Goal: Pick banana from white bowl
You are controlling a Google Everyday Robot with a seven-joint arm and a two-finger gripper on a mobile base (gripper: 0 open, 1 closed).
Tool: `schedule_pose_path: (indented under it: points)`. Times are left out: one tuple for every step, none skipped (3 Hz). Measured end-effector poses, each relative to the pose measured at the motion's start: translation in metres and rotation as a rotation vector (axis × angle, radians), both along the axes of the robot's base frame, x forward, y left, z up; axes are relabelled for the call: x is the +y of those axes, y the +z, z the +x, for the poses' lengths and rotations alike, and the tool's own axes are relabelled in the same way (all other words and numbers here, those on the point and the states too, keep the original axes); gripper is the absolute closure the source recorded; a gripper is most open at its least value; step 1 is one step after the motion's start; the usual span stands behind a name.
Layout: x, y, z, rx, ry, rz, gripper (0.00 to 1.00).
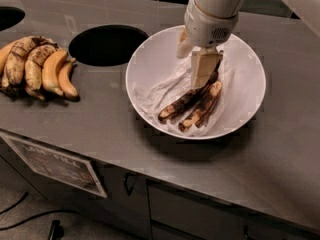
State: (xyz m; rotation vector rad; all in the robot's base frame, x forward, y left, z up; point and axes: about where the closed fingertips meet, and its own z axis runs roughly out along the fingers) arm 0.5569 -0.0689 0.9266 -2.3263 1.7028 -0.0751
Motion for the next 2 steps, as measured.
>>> schedule_pose_path:
  points:
    - [-0.0002, -0.0031, 0.002, -0.007, 0.031, 0.02, 0.37]
    - [-0.0002, -0.0062, 0.0025, -0.015, 0.058, 0.035, 0.37]
